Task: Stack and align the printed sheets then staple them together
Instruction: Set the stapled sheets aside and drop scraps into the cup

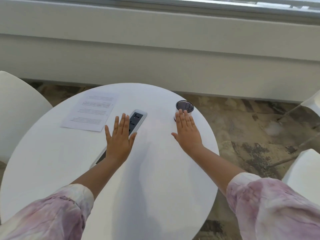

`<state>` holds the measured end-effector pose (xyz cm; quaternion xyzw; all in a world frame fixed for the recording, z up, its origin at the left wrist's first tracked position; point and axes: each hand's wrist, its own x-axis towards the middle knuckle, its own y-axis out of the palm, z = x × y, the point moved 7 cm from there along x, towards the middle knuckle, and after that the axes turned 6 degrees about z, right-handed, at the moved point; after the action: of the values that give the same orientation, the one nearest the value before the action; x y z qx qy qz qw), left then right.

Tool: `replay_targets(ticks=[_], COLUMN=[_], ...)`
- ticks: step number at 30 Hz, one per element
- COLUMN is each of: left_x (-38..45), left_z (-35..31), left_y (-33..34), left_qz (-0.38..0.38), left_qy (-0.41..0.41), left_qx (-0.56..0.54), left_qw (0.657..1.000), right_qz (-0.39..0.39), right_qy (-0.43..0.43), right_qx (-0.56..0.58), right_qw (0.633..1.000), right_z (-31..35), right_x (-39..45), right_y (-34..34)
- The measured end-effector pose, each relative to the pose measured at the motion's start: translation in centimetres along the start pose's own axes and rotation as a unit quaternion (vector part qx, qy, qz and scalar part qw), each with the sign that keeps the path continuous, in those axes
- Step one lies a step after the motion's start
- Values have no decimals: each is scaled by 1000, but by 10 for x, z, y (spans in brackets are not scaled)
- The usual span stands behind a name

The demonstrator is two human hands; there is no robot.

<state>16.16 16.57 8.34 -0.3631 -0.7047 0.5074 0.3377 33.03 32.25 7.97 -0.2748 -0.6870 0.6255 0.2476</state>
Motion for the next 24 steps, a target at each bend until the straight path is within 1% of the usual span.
replay_targets(ticks=[6, 9, 13, 16, 19, 21, 24], left_x=[-26, -40, -56, -66, -73, -73, -68], left_z=[-12, -16, -14, -10, -3, -2, -2], left_y=[49, 74, 107, 131, 148, 155, 158], left_qz=[41, 67, 105, 142, 170, 178, 167], left_qy=[-27, -34, -57, -88, -119, -116, -106], left_qx=[12, 19, -17, -22, -8, 22, 40], left_qw=[999, 997, 993, 986, 978, 977, 979], right_qz=[48, 75, 84, 88, 96, 101, 110], right_qy=[-24, -43, -71, -82, -79, -70, -39], right_qx=[9, 32, 61, 92, 118, 142, 203], right_qw=[999, 996, 992, 988, 985, 982, 972], right_z=[-15, -16, -14, -12, -13, -13, -14], right_x=[-19, -29, -41, -46, -46, -45, -37], right_y=[44, 65, 89, 104, 115, 119, 124])
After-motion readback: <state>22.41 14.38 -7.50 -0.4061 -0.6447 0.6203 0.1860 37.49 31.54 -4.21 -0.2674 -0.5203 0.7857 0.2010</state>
